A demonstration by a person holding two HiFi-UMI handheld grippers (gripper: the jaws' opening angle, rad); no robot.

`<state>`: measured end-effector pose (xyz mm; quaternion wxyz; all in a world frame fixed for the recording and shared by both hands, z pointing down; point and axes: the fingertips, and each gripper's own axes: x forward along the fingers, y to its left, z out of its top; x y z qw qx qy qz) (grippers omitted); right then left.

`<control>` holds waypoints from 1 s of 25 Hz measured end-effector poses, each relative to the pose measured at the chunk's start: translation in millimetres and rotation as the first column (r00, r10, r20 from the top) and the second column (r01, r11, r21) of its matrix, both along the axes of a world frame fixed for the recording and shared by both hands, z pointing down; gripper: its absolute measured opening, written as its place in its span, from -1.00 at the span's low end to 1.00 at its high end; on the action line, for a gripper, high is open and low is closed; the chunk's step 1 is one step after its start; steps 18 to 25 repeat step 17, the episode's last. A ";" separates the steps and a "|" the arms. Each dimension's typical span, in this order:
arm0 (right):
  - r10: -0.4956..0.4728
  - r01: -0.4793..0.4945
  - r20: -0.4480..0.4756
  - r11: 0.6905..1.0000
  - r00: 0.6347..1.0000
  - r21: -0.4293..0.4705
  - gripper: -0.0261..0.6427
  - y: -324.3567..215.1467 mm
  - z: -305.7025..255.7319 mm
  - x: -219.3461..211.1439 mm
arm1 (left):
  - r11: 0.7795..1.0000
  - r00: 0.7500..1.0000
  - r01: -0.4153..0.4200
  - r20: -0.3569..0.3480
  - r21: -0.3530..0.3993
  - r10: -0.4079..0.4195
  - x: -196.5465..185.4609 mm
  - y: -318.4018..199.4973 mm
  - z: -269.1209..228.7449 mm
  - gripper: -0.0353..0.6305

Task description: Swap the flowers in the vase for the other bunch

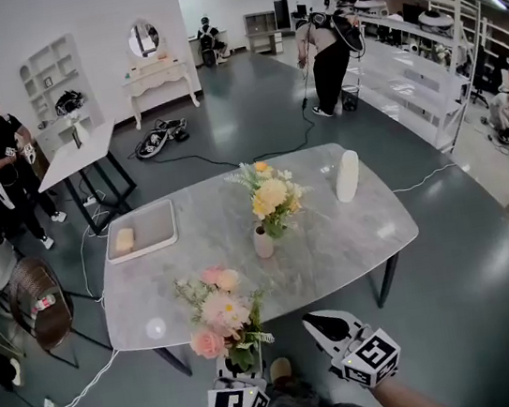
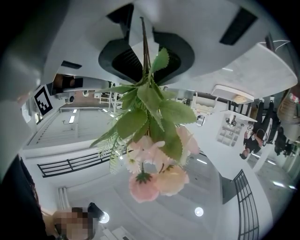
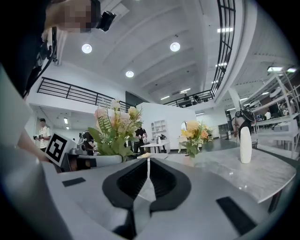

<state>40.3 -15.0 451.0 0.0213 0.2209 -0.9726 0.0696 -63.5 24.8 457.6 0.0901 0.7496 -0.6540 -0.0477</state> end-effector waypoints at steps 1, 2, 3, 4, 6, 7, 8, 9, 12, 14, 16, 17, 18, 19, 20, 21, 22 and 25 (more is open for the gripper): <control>-0.001 0.001 0.000 1.000 1.000 0.001 -0.83 5.5 -0.2 2.3 | 1.000 1.000 0.002 -0.001 0.001 -0.002 2.1 6.2 0.1 -0.65; 0.000 0.000 0.000 1.000 1.000 0.001 -0.83 10.4 -0.7 4.3 | 1.000 1.000 0.005 -0.001 0.002 -0.005 3.8 11.9 -0.3 -0.65; 0.002 -0.002 0.000 1.000 1.000 0.001 -0.83 15.0 -1.4 6.1 | 1.000 1.000 0.006 -0.001 0.004 -0.006 5.2 17.3 -1.1 -0.65; 0.003 -0.003 0.001 1.000 1.000 0.002 -0.83 19.6 -2.4 7.3 | 1.000 1.000 0.007 -0.002 0.005 -0.007 6.5 22.2 -2.1 -0.65; -0.005 0.005 0.005 1.000 1.000 0.008 -0.83 29.5 -4.0 8.0 | 1.000 1.000 0.008 -0.005 0.009 -0.008 8.8 31.9 -3.3 -0.65; -0.010 0.010 0.007 1.000 1.000 0.010 -0.83 34.5 -4.1 8.0 | 1.000 1.000 0.009 -0.006 0.011 -0.009 9.9 36.8 -3.6 -0.65; -0.014 0.014 0.008 1.000 1.000 0.011 -0.83 39.0 -3.7 8.1 | 1.000 1.000 0.009 -0.007 0.014 -0.009 10.8 41.5 -4.0 -0.65; -0.017 0.017 0.008 1.000 1.000 0.010 -0.83 42.8 -3.3 8.0 | 1.000 1.000 0.010 -0.008 0.016 -0.010 11.6 45.9 -4.7 -0.65; -0.023 0.023 0.006 1.000 1.000 0.000 -0.83 52.8 -2.2 6.9 | 1.000 1.000 0.007 -0.009 0.017 -0.007 12.9 57.7 -7.0 -0.65; -0.026 0.026 0.003 1.000 1.000 -0.008 -0.83 59.4 -2.2 6.4 | 1.000 1.000 0.005 -0.011 0.013 -0.005 13.3 65.0 -7.9 -0.65; -0.032 0.032 0.002 0.999 1.000 -0.010 -0.83 66.1 -4.0 5.2 | 1.000 1.000 0.005 -0.016 0.011 -0.005 12.8 71.7 -9.3 -0.65; -0.035 0.035 0.002 0.999 0.999 -0.009 -0.83 69.4 -5.1 4.5 | 1.000 1.000 0.005 -0.018 0.010 -0.005 12.5 74.9 -10.1 -0.65; -0.035 0.035 0.002 0.999 0.999 -0.009 -0.83 69.4 -5.1 4.5 | 1.000 1.000 0.005 -0.018 0.010 -0.005 12.5 74.9 -10.1 -0.65; -0.035 0.035 0.002 0.999 0.999 -0.009 -0.83 69.4 -5.1 4.5 | 1.000 1.000 0.005 -0.018 0.010 -0.005 12.5 74.9 -10.1 -0.65; -0.035 0.035 0.002 0.999 0.999 -0.009 -0.83 69.4 -5.1 4.5 | 1.000 1.000 0.005 -0.018 0.010 -0.005 12.5 74.9 -10.1 -0.65; -0.035 0.035 0.002 0.999 0.999 -0.009 -0.83 69.4 -5.1 4.5 | 1.000 1.000 0.005 -0.018 0.010 -0.005 12.5 74.9 -10.1 -0.65; -0.035 0.035 0.002 0.999 0.999 -0.009 -0.83 69.4 -5.1 4.5 | 1.000 1.000 0.005 -0.018 0.010 -0.005 12.5 74.9 -10.1 -0.65; -0.035 0.035 0.002 0.999 0.999 -0.009 -0.83 69.4 -5.1 4.5 | 1.000 1.000 0.005 -0.018 0.010 -0.005 12.5 74.9 -10.1 -0.65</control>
